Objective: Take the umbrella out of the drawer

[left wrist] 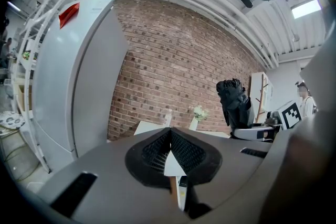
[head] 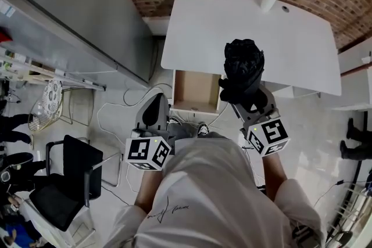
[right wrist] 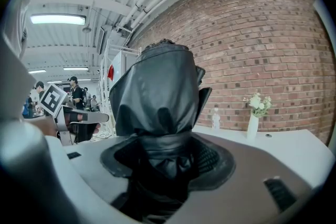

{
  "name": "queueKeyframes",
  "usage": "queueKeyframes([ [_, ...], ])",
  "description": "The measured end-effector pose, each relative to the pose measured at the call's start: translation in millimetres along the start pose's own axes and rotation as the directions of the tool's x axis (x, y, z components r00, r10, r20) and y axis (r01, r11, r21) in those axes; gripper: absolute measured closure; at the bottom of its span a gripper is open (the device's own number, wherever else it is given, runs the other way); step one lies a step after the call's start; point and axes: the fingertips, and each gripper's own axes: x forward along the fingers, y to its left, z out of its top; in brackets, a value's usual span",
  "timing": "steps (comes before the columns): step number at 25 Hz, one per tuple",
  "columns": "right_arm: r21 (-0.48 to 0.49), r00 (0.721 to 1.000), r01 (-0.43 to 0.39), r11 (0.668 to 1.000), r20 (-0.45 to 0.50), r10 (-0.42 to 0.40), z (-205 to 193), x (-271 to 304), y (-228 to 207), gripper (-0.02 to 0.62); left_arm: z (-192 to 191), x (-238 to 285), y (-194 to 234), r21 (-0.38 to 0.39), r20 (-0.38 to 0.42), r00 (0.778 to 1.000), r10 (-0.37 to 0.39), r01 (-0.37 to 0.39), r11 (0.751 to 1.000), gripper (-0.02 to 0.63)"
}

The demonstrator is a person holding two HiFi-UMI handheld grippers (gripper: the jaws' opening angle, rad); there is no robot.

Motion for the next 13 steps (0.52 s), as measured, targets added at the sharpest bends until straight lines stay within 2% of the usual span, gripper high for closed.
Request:
queueKeyframes([
  [13, 0.003, 0.999, -0.023, 1.0, 0.023, 0.023, 12.1, 2.7, 1.5, 0.333, 5.0, 0.7, 2.7, -0.005, 0.004, 1.0, 0.007, -0.007, 1.0, 0.589],
])
